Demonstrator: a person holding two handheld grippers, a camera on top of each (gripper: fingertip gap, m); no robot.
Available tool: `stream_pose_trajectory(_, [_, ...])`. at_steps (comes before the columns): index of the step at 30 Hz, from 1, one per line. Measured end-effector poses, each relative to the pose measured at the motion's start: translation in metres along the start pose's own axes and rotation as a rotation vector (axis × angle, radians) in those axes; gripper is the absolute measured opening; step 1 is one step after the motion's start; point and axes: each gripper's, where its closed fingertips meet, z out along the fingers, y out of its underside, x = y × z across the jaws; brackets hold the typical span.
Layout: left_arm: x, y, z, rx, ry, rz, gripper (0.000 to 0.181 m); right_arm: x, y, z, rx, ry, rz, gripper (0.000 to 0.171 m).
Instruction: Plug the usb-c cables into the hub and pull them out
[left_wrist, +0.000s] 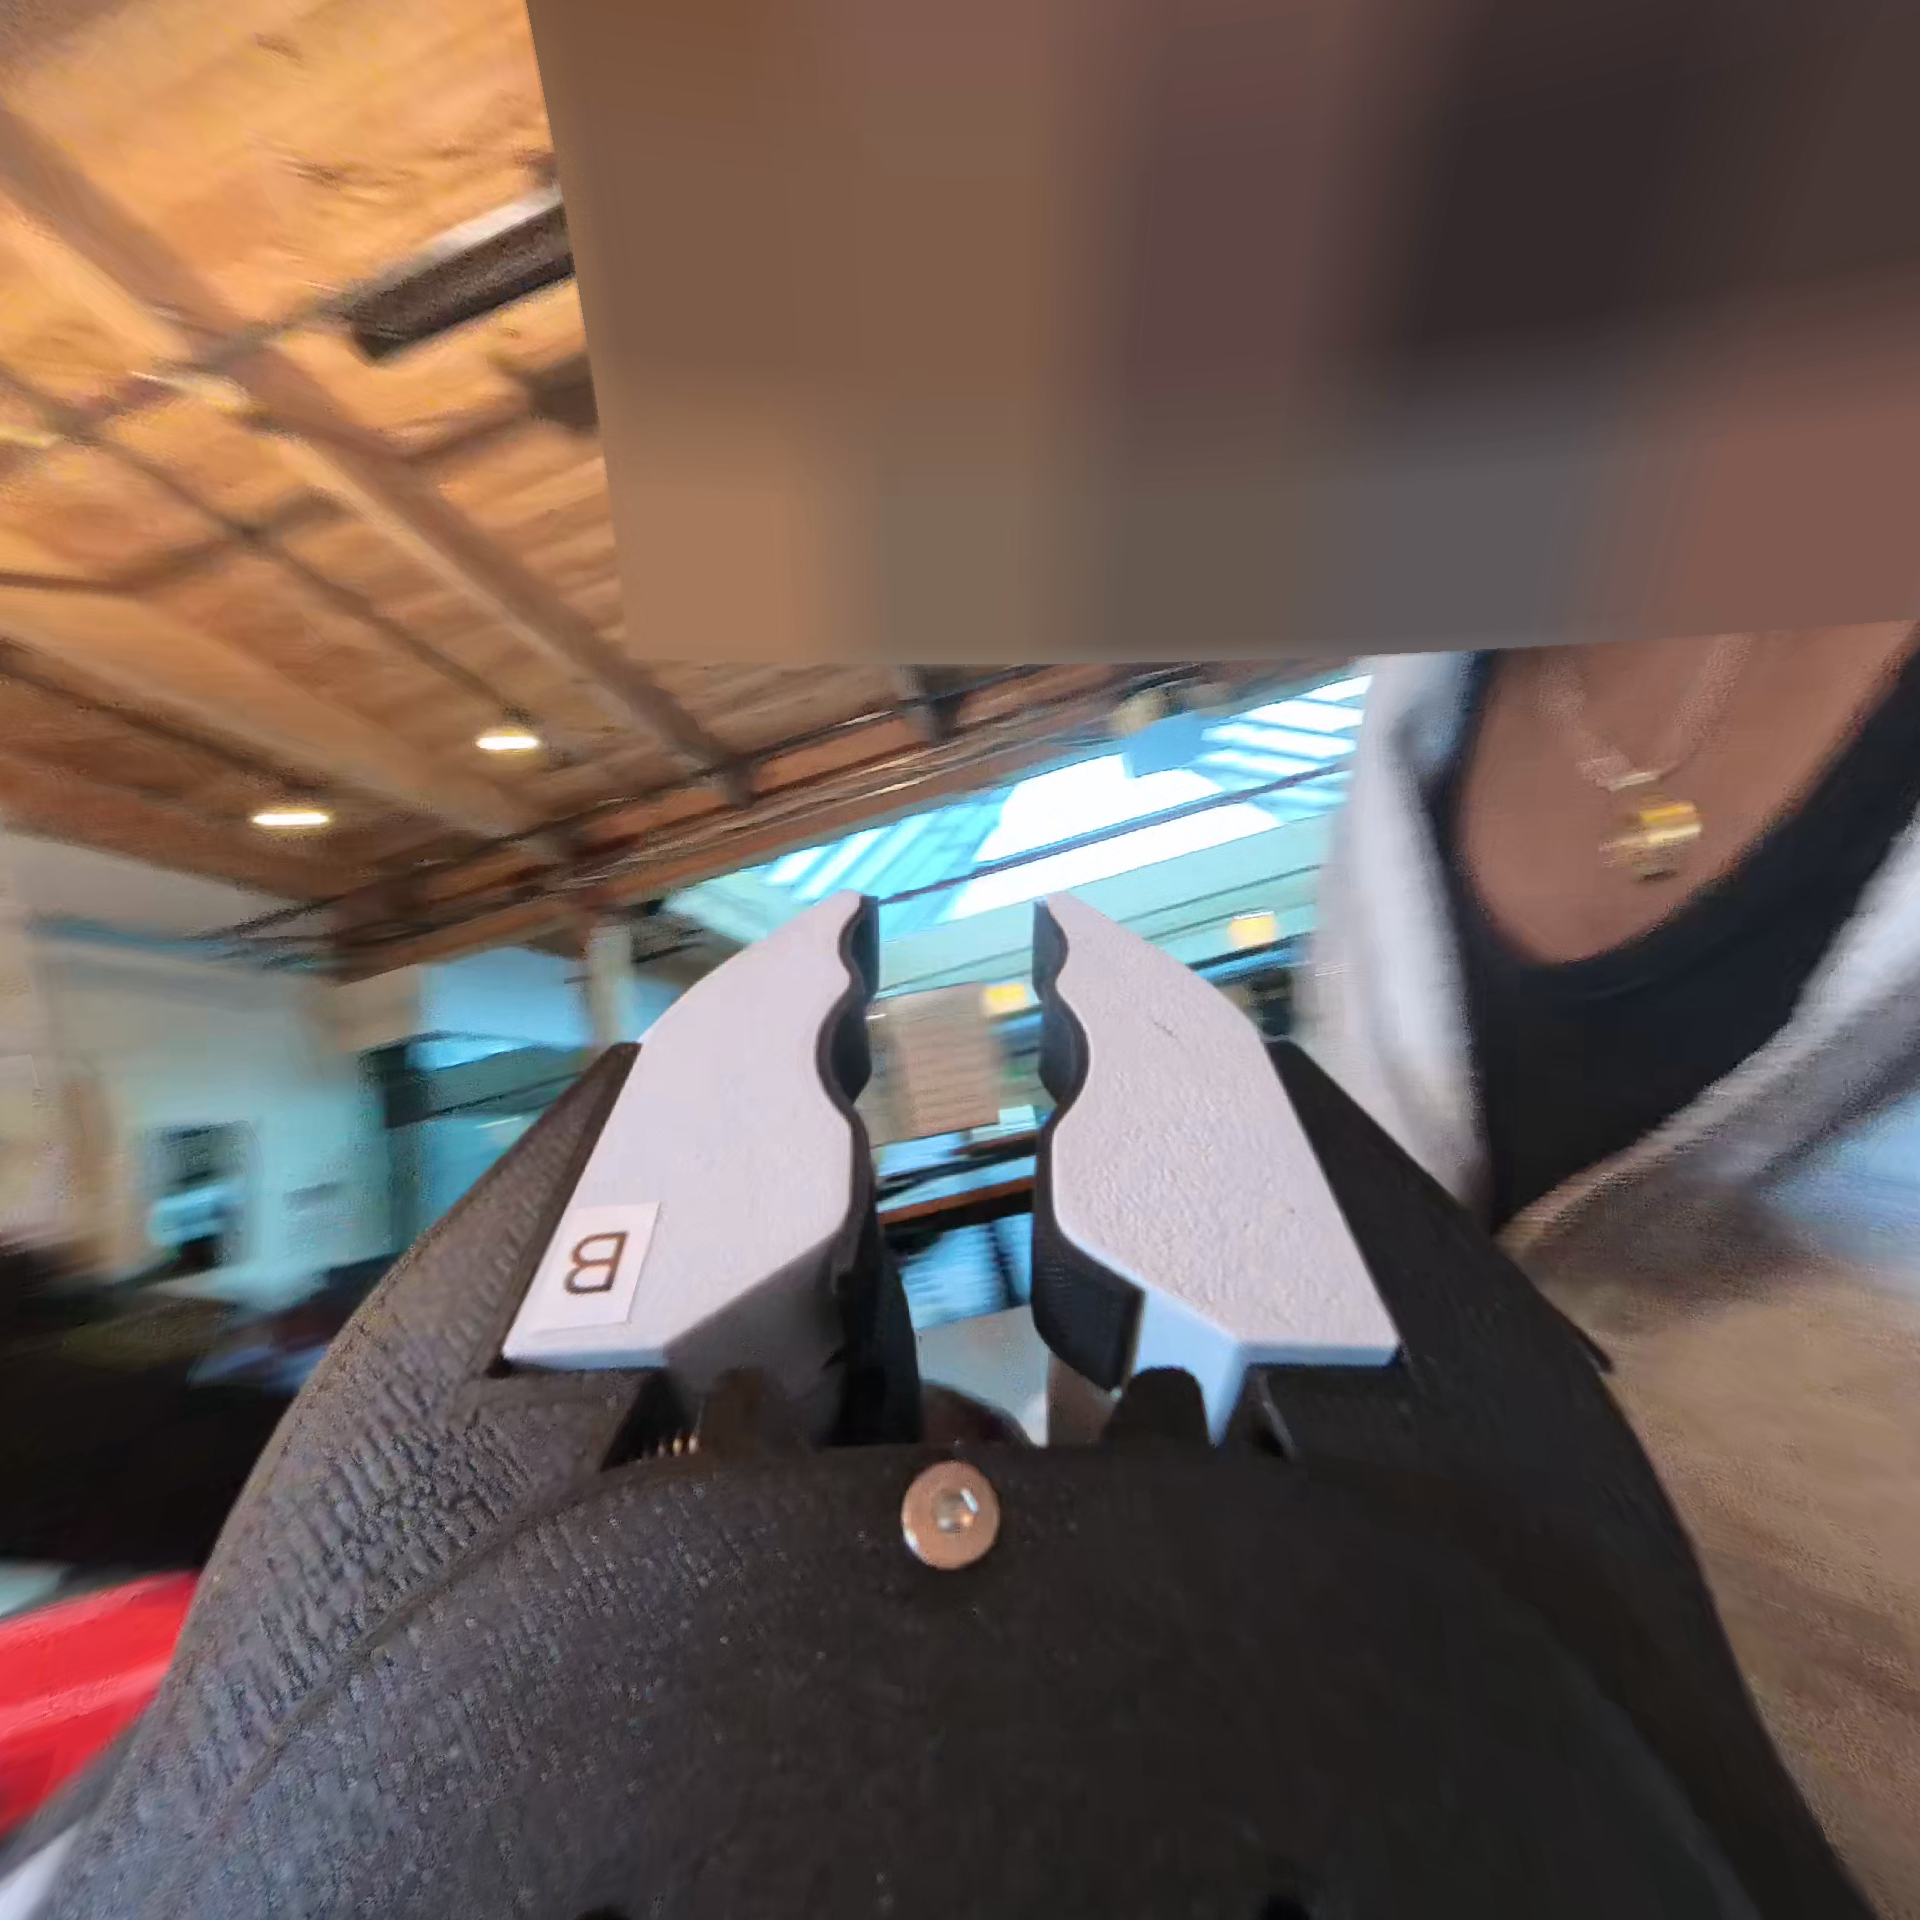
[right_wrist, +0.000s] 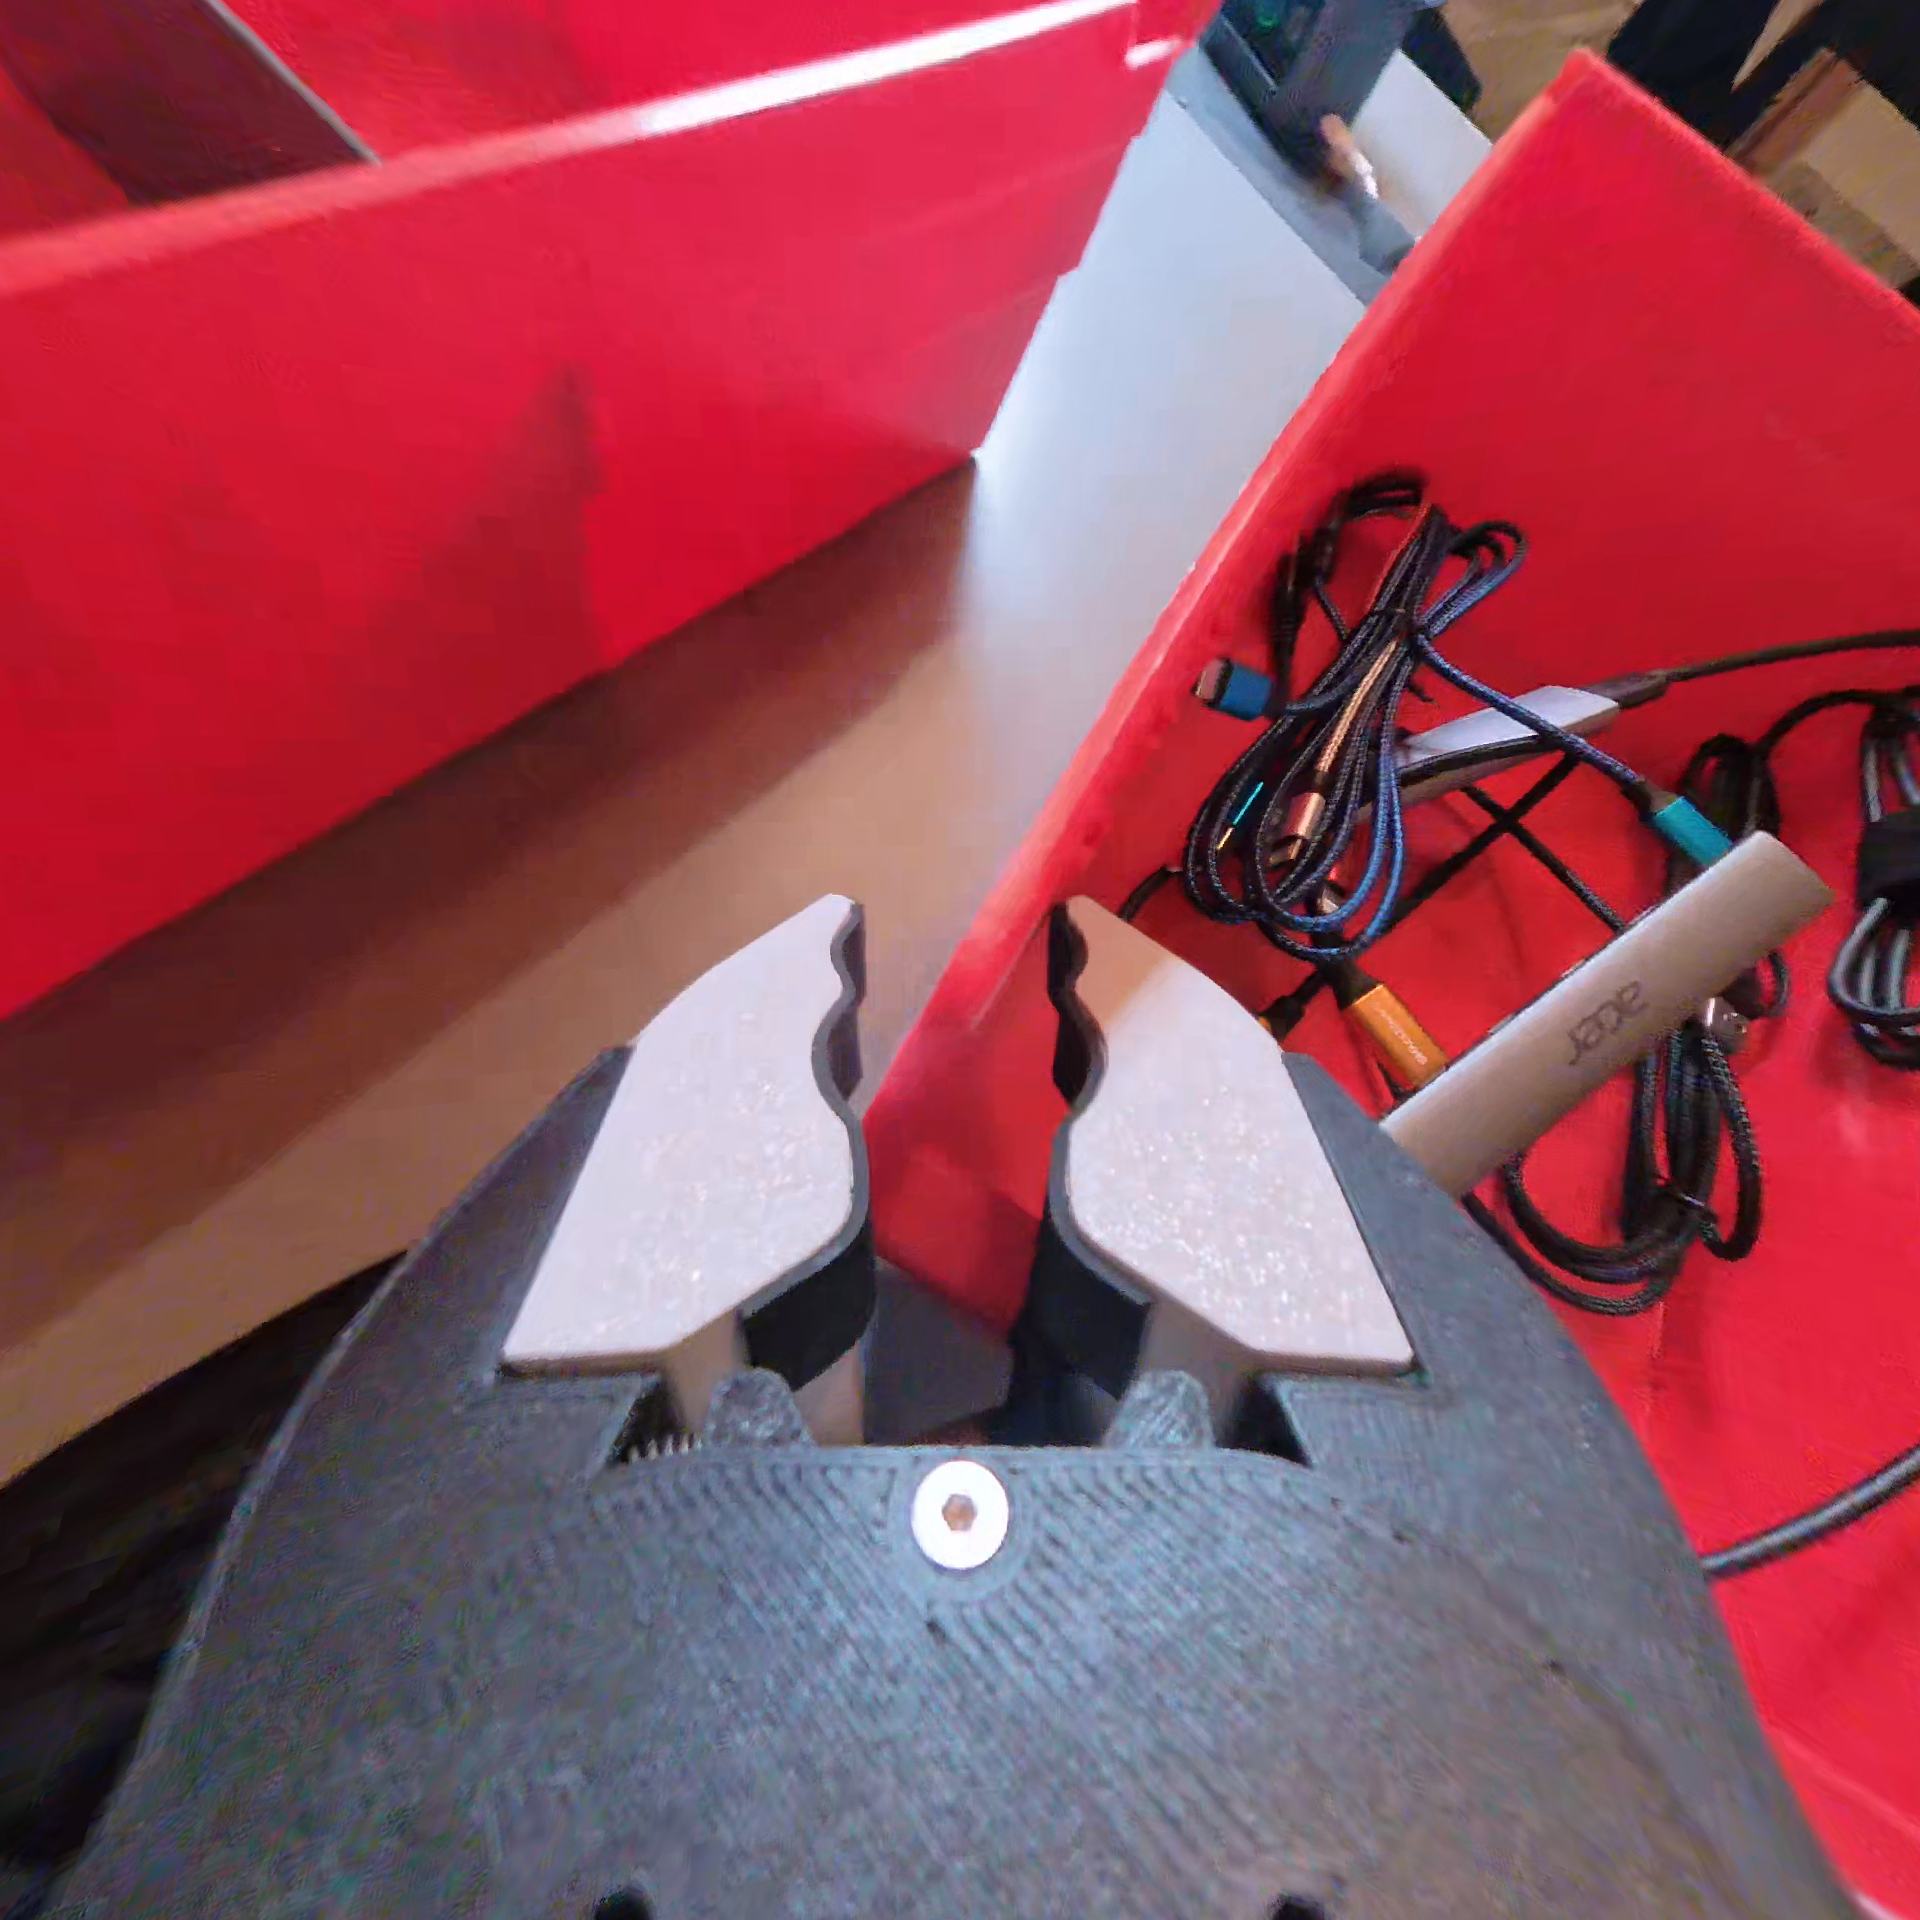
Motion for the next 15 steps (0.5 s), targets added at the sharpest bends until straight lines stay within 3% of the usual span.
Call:
stream_pose_trajectory(3, [0.057,-0.013,-0.005,0.069,0.444,-0.316,0.029,-0.015,-0.012,0.009,0.012,-0.009,-0.05,0.034])
stream_pose_trajectory(4, [0.062,-0.011,-0.005,0.068,0.48,-0.346,0.029,-0.02,-0.016,0.013,0.014,-0.014,-0.066,0.034])
stream_pose_trajectory(9, [0.065,0.035,0.001,-0.149,0.424,-0.27,0.031,-0.036,-0.034,0.029,0.033,-0.034,-0.087,0.034])
stream_pose_trajectory(15, [0.058,0.055,0.0,-0.24,0.371,-0.254,0.032,-0.048,-0.049,0.044,0.056,0.003,-0.185,0.033])
